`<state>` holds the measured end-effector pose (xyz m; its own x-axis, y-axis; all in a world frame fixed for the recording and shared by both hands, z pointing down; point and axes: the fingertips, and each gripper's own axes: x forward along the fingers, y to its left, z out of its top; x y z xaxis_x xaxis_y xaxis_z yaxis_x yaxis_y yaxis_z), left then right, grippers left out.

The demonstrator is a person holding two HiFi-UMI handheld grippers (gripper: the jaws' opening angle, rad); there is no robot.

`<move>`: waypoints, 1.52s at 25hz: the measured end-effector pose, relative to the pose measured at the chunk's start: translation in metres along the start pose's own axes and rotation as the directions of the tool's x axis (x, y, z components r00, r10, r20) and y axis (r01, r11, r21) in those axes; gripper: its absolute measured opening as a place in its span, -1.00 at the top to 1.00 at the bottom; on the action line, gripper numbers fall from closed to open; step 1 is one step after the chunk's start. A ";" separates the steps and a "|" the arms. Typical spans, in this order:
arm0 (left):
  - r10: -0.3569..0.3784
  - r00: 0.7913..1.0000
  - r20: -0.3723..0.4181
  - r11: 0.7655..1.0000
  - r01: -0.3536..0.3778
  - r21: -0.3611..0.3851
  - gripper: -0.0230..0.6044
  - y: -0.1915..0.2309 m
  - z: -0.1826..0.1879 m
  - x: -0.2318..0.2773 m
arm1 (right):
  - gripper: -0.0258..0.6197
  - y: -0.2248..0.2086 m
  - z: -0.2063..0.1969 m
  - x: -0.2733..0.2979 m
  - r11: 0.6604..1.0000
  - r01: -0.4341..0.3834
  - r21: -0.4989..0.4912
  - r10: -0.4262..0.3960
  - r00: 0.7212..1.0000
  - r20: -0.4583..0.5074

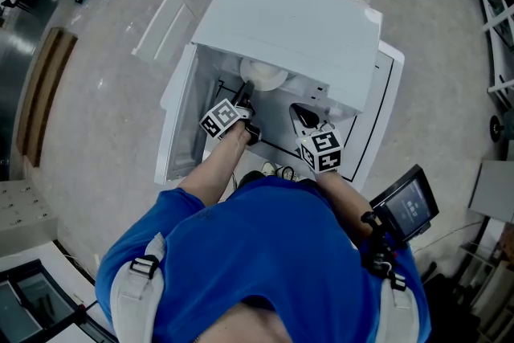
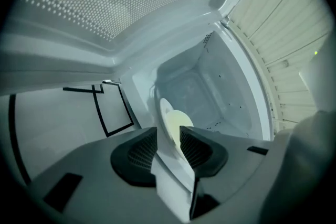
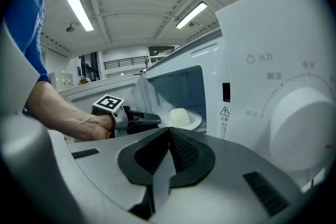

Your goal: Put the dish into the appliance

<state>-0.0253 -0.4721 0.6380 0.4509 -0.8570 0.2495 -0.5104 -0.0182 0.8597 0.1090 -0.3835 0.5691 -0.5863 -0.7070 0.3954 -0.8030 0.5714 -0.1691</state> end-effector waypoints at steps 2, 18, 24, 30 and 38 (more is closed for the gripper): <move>0.013 1.000 -0.009 0.998 -0.013 0.067 0.55 0.000 0.000 -0.003 | 0.92 -0.001 0.000 0.000 1.000 0.001 -0.001 -0.001 1.000 0.001; 0.100 0.989 -0.110 0.874 -0.034 0.485 0.56 -0.009 -0.018 -0.009 | 0.92 -0.007 0.002 0.001 1.000 0.010 -0.014 -0.010 1.000 0.003; 0.123 0.985 -0.122 0.860 -0.044 0.509 0.67 -0.008 -0.017 -0.003 | 0.92 -0.009 0.002 0.001 1.000 0.013 -0.016 -0.013 1.000 0.003; 0.132 0.983 -0.130 0.856 -0.046 0.515 0.67 -0.008 -0.017 0.003 | 0.92 -0.009 0.002 0.002 1.000 0.014 -0.017 -0.014 1.000 0.002; 0.133 0.981 -0.144 0.854 -0.040 0.519 0.67 -0.012 -0.015 0.013 | 0.92 -0.003 0.003 0.004 1.000 0.006 -0.019 -0.006 1.000 0.001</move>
<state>-0.0023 -0.4757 0.6376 0.4798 -0.7686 0.4232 -0.8337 -0.2491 0.4928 0.1083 -0.3895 0.5686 -0.5820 -0.7108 0.3950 -0.8041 0.5754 -0.1494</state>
